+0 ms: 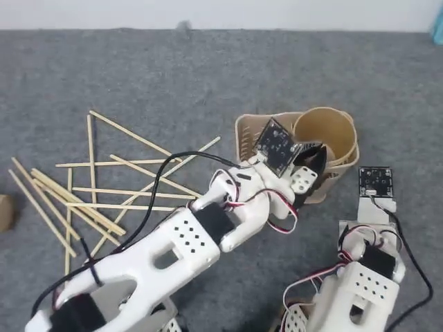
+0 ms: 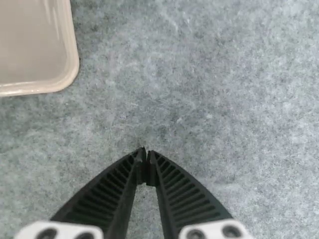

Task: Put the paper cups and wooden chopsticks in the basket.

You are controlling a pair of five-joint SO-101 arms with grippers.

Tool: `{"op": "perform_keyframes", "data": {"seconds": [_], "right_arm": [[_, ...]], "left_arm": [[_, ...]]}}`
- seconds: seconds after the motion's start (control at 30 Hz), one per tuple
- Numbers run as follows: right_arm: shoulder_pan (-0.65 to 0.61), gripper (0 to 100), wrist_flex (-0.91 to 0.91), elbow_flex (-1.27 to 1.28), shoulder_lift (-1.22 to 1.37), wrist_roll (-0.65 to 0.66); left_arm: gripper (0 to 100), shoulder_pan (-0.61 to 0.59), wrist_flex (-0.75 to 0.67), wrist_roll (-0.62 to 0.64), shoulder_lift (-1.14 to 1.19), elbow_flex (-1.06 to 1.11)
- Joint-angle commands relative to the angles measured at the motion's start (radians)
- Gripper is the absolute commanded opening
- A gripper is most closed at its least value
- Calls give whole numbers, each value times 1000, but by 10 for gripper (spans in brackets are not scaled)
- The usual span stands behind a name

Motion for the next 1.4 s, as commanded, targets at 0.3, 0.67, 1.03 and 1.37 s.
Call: {"op": "perform_keyframes", "data": {"seconds": [0.3,0.67,1.03,1.37], "right_arm": [[-8,8,1,-29,-18,-9],[-68,8,2,-8,-18,40],[-76,8,2,-5,-18,41],[-79,8,5,0,-18,68]], "left_arm": [[13,-287,302,-38,-493,-125],[13,-1257,842,-38,-1091,-15],[15,-1795,577,-32,-787,232],[16,-2070,230,-29,-433,236]]}}
